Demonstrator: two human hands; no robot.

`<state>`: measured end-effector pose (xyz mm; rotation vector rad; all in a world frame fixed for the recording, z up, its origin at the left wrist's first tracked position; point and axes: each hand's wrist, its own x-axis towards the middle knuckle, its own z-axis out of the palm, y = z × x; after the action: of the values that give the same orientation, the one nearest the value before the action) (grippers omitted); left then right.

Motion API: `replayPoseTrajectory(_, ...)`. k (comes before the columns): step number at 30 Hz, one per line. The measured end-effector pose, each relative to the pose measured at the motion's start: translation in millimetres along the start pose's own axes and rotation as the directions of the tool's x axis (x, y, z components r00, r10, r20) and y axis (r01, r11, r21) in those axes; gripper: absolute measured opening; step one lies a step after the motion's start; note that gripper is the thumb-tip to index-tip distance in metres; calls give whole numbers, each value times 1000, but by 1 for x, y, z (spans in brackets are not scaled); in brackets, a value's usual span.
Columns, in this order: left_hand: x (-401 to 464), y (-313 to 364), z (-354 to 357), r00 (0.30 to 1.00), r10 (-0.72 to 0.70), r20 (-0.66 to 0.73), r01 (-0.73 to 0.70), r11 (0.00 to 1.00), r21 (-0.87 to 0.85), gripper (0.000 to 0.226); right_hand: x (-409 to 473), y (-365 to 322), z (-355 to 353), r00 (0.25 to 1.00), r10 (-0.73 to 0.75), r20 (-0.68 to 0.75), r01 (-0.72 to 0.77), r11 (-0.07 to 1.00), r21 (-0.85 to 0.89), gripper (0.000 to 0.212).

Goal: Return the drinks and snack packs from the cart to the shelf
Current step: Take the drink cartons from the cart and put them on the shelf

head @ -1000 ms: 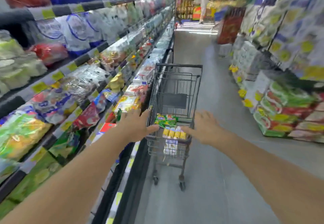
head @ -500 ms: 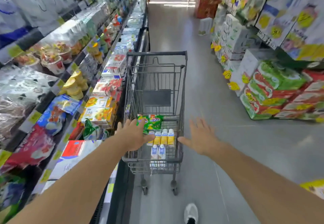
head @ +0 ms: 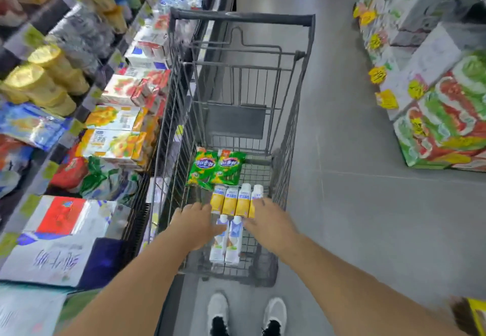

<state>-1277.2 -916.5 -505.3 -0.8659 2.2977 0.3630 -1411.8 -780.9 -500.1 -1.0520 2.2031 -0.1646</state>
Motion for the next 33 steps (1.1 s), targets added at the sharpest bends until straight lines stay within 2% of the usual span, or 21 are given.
replayPoseTrajectory(4,68,-9,51,995,-28,98,36,996,-83,75,55,14,50,990,101,97,-113,986,120,36)
replayPoseTrajectory(7,111,-17,90,987,1,159,13,996,-87,66,88,20,91,972,185,145,-213,955,207,28)
replayPoseTrajectory(9,134,-20,110,982,19,190,0,995,-96,61,106,22,117,941,285,183,-328,904,276,32)
replayPoseTrajectory(12,165,-22,137,972,42,230,-16,994,-113,58,132,28,153,888,395,236,-449,857,254,39)
replayPoseTrajectory(15,189,-22,164,959,33,280,32,975,-222,59,151,34,179,838,477,264,-538,803,257,43)
replayPoseTrajectory(20,202,-17,183,941,-29,336,198,853,-483,64,167,38,212,819,501,281,-574,737,357,43)
replayPoseTrajectory(23,206,-19,186,928,-23,373,231,818,-526,50,169,36,220,793,546,272,-608,677,414,44)
replayPoseTrajectory(27,208,-26,191,892,-67,447,335,761,-555,60,168,38,217,755,570,326,-654,610,448,58)
replayPoseTrajectory(30,206,-28,193,869,-81,487,407,677,-613,45,166,37,216,777,513,365,-629,661,408,51)
replayPoseTrajectory(33,194,-26,182,861,-115,495,451,623,-639,55,159,32,205,818,456,351,-572,712,408,43)
